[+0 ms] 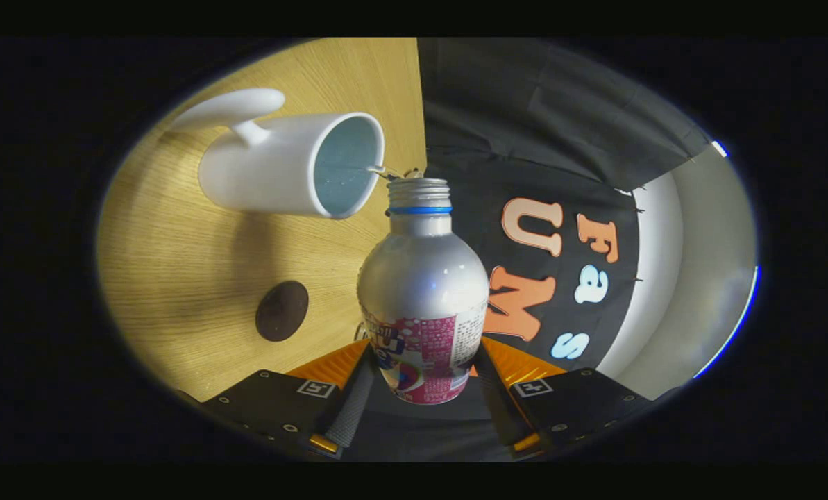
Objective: Take the bottle from table, then pour the juice into the cup, finally place the bottle on the coaster
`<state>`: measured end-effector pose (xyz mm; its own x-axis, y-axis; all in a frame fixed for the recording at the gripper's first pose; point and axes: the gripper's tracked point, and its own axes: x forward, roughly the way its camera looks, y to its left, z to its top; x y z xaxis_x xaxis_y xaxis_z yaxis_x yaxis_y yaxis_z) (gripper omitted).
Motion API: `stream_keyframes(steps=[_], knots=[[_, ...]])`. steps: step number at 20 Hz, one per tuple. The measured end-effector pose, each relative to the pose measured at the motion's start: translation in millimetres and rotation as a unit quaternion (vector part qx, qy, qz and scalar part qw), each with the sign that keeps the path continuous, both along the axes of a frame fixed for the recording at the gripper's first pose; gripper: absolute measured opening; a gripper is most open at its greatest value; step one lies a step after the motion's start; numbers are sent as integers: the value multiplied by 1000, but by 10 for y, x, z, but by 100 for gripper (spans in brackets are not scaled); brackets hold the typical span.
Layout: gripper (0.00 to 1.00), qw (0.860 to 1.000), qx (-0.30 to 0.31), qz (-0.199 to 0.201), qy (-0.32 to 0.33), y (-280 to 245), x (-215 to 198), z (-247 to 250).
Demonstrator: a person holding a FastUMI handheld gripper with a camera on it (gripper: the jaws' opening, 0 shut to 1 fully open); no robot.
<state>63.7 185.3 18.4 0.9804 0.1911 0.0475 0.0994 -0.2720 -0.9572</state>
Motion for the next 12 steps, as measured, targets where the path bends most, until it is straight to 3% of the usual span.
stream_keyframes(steps=[12], knots=[[77, 1000, -8, 0, 13, 17, -3, -62]])
